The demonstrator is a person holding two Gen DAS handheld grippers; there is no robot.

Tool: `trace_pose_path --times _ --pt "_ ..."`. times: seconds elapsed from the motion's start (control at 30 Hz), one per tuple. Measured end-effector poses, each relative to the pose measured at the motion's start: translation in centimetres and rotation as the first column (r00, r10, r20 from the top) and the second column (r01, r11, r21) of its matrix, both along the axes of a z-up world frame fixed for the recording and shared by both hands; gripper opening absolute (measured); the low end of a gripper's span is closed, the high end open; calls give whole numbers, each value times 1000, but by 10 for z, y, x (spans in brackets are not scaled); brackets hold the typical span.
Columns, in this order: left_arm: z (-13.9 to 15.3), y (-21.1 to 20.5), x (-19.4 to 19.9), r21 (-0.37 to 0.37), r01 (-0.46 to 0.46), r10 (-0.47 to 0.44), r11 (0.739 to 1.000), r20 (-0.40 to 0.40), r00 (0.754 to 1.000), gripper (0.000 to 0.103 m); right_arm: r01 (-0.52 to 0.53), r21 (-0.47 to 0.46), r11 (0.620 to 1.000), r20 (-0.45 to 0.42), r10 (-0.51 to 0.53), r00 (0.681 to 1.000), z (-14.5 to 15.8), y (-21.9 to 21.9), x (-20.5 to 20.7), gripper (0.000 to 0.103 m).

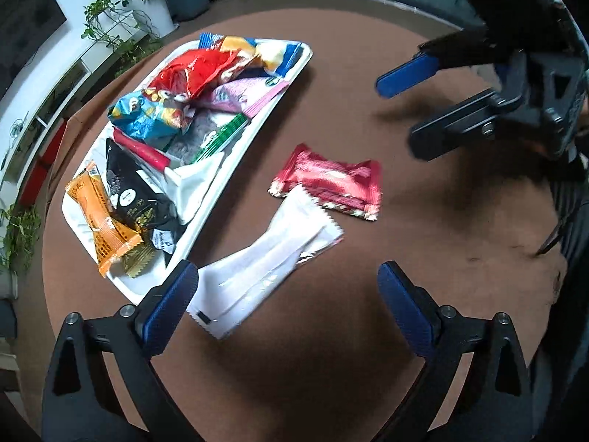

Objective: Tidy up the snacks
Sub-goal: 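Withdraw both tools from the tray toward the white and red packets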

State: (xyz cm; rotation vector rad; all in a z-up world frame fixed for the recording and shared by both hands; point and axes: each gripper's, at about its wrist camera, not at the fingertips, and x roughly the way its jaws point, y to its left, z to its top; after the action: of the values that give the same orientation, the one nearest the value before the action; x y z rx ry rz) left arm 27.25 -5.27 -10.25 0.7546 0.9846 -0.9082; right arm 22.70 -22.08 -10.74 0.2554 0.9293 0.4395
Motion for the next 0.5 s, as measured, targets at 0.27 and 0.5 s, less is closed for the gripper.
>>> trace_pose_path --times 0.27,0.5 --pt "-8 -12 20 48 27 -27 998 -6 1000 99 -30 4 1000 -38 31 999 -12 4 7 83" --pt "-8 -14 26 74 45 -44 996 -18 999 96 -27 8 1000 -48 28 998 -19 2 10 83"
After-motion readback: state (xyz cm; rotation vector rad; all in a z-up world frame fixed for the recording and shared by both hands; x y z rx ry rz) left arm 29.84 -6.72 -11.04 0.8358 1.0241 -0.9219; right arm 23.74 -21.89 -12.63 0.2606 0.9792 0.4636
